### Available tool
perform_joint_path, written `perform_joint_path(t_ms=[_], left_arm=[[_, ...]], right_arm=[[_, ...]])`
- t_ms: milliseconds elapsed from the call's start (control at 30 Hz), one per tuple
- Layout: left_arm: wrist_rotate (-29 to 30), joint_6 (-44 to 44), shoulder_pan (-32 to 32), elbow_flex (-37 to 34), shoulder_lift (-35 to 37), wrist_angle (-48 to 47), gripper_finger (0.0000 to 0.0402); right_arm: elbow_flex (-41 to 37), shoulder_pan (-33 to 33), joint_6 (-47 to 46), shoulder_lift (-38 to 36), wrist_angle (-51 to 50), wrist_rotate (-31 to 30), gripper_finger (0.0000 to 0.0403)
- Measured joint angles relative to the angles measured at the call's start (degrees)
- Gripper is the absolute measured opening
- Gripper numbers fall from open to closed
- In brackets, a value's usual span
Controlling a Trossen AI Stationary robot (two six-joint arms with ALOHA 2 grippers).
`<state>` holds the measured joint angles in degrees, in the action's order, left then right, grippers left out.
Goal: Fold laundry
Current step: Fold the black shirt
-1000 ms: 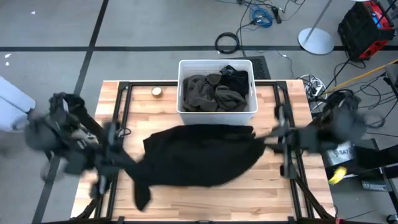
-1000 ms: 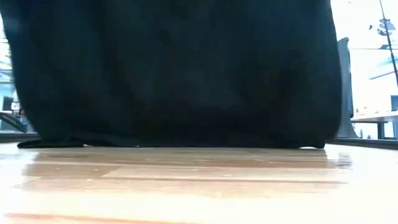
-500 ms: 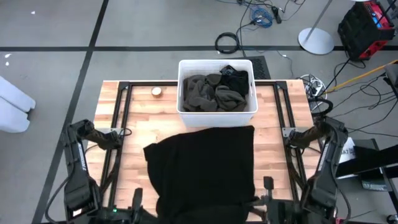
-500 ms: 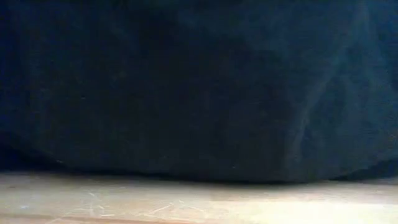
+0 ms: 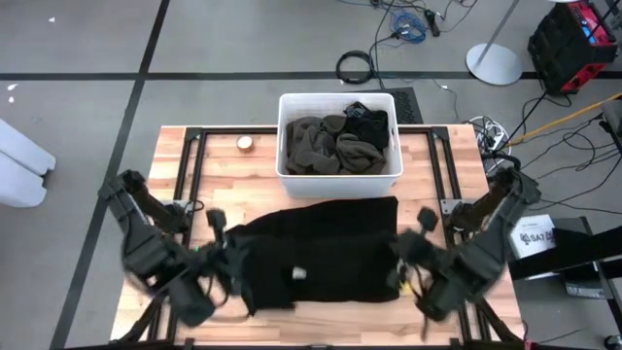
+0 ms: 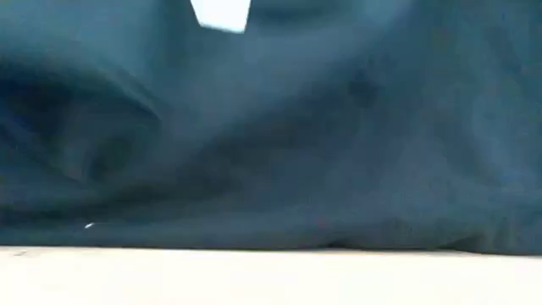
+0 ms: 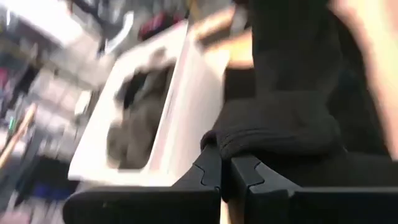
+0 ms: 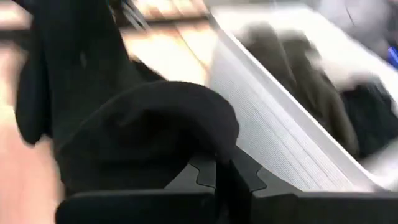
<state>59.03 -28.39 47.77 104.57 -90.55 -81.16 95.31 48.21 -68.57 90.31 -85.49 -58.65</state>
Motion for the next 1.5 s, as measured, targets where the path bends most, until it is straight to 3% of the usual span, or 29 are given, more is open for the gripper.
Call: perform_joint_path(t_ms=[133,333,533,800,1100,1367,1500], left_arm=[[-3.75,-9.53,-5.56,-4.59,0.83,-7.94,0.0001],[-11.35,-11.40,-12.96,-15.31,1.09,-7.20,0.0001],[-21.45,-0.97,-19.46,-27.36,1.08,4.05,0.0001],[-39.45,8.56,-28.86,-39.20,1.08,16.31,0.0001],[-56.54,14.16,-31.71,-42.85,1.08,18.17,0.0020],[-57.46,16.54,-31.49,-42.84,1.08,17.17,0.0024],[-58.54,18.18,-31.23,-40.67,1.06,9.39,0.0031]], right_arm=[[-3.84,-5.97,-2.06,-0.12,-4.02,8.40,0.0000],[-13.31,-12.75,1.52,-2.09,0.15,19.35,0.0000],[-22.68,-18.85,13.42,-4.48,14.76,32.86,0.0000],[-33.70,-28.63,18.72,-6.36,21.04,43.58,0.0000],[-41.50,-31.39,22.47,-6.43,36.14,56.73,0.0021],[-39.97,-31.21,26.76,-6.43,37.47,67.18,0.0041],[-36.25,-31.21,27.92,-6.43,35.64,69.49,0.0077]])
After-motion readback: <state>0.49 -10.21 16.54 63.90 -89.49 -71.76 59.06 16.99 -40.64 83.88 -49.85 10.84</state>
